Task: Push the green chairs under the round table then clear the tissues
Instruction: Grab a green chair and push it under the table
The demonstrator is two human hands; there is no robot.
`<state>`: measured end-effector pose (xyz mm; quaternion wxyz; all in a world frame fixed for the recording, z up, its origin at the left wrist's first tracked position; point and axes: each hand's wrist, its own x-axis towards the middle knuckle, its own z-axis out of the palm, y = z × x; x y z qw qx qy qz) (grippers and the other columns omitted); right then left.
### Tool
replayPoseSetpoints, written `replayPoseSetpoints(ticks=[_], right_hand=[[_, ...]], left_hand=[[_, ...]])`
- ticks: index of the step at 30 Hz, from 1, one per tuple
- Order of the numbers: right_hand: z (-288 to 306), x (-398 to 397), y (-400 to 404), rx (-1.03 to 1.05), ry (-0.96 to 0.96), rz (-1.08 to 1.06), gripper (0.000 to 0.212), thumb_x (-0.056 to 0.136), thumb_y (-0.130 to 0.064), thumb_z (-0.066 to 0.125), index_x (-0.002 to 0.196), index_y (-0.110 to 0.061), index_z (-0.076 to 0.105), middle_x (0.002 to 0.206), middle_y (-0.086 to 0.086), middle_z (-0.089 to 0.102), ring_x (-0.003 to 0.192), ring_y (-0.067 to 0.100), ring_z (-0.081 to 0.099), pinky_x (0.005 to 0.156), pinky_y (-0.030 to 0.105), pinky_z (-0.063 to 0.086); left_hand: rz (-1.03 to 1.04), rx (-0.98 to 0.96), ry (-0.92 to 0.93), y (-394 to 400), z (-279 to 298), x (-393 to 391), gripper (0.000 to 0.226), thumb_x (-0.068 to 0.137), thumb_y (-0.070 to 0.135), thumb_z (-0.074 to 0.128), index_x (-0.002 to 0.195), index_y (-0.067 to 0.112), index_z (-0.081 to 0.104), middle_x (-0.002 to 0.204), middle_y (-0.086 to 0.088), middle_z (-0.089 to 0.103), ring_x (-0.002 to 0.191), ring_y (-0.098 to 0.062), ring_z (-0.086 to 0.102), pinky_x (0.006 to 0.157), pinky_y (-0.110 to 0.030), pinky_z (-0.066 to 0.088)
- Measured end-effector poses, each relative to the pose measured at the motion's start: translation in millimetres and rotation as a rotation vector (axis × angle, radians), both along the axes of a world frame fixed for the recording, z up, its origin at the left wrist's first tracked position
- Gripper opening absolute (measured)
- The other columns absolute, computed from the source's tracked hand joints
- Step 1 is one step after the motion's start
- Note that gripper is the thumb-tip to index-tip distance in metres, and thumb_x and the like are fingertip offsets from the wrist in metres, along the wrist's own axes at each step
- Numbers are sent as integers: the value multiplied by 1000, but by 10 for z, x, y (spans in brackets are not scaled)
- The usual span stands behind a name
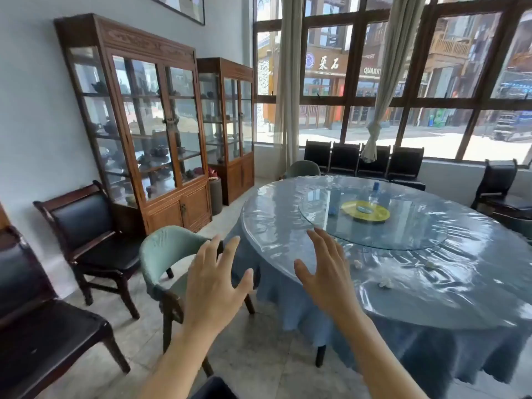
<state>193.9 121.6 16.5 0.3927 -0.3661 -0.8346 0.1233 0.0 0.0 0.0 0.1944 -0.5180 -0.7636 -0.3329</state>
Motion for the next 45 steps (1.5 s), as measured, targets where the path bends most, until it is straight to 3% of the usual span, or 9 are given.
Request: replayPoseSetpoints(ticks=[6, 13, 20, 24, 35, 45], right_hand=[[-589, -451, -290, -125, -129, 133, 66, 93, -39, 57, 151, -21, 31, 160, -1, 25, 144, 24, 23, 113, 48, 27], [-1105, -1211, -705, -223, -226, 288, 67, 91, -41, 59, 150, -21, 34, 159, 1, 28, 143, 26, 24, 112, 48, 29], [-1458, -2384, -962, -268, -281, 378, 68, 87, -44, 59, 147, -27, 33, 156, -1, 30, 141, 26, 27, 110, 50, 31], [-1548, -3132, -1104, -315, -322, 388, 67, 90, -44, 58, 149, -26, 31, 158, -1, 28, 143, 26, 25, 112, 49, 29], [-1644, -4734, -1109, -357, -343, 411, 65, 92, -38, 57, 149, -22, 32, 159, 0, 26, 144, 26, 23, 113, 48, 27], [-1956, -6036, -157, -356, -398, 408, 62, 92, -43, 56, 147, -24, 34, 158, -1, 27, 142, 26, 26, 111, 47, 29]], left_hand=[[144, -163, -108, -564, -638, -168, 66, 89, 59, 45, 147, 29, 38, 153, -8, 37, 139, -28, 36, 103, -50, 44], [294, -204, -278, -1220, -1064, -602, 66, 88, 55, 57, 146, 33, 36, 154, -5, 36, 140, -25, 35, 106, -49, 44], [394, -222, -367, -1548, -1406, -1596, 66, 87, 57, 57, 145, 36, 34, 154, -3, 36, 141, -22, 32, 109, -44, 38], [429, -226, -397, -1663, -1469, -2342, 67, 85, 61, 53, 145, 40, 32, 155, -2, 33, 143, -24, 29, 107, -48, 38], [440, -246, -396, -1572, -1511, -3969, 65, 85, 60, 51, 143, 37, 32, 154, -2, 36, 142, -24, 30, 106, -48, 40], [458, -311, -399, -667, -1745, -5225, 66, 87, 58, 54, 145, 34, 33, 153, -2, 37, 141, -24, 33, 106, -46, 40]])
